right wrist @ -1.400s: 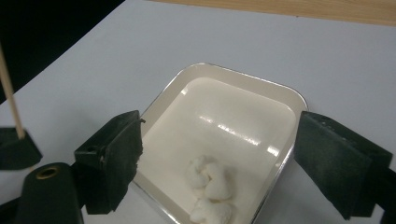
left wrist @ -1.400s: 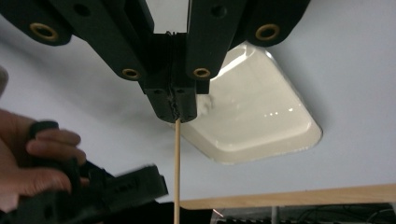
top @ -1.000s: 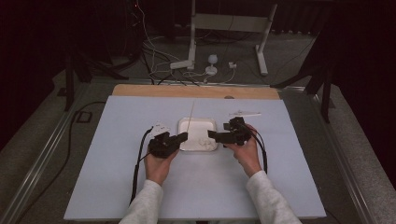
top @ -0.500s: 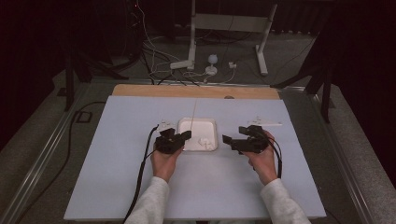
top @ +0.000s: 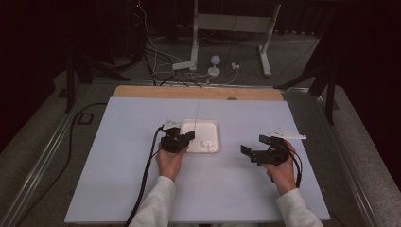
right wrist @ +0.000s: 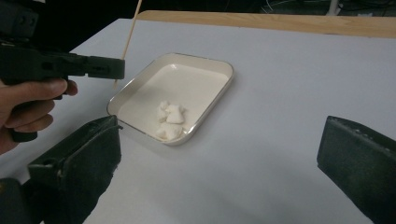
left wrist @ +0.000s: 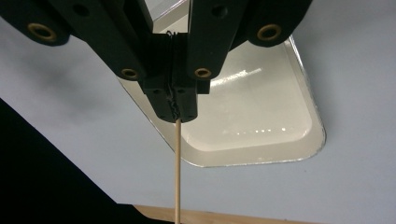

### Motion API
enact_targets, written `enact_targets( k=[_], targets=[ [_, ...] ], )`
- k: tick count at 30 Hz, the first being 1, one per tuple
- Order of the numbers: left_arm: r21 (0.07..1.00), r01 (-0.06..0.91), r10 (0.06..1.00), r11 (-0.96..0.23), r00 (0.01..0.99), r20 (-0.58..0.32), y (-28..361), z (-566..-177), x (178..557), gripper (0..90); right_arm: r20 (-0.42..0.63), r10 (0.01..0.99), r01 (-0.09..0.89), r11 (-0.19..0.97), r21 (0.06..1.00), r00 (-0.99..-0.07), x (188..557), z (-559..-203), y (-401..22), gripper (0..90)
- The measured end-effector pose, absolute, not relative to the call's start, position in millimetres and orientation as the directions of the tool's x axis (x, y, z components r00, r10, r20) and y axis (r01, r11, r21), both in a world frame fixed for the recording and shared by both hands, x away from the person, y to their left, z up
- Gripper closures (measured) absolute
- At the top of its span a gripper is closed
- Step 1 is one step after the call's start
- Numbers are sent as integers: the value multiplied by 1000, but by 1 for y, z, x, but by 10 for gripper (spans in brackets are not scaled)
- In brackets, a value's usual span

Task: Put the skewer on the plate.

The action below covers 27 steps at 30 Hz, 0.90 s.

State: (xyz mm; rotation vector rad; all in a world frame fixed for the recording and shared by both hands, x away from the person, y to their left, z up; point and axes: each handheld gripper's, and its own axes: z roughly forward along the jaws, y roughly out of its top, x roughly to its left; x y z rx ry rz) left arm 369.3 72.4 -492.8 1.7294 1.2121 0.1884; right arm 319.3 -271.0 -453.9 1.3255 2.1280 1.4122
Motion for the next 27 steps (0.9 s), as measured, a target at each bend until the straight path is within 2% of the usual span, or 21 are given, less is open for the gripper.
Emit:
enact_targets(
  k=[9,27],
  targets=[
    [735,678,803,-18,448,-393,65,-501,372,900,266,794,529,81,845,-547,304,-457,-286,0],
    [675,738,828,11,372,-420,57,-523,371,898,261,809,519,64,852,-527,298,-456,-296,0]
  ],
)
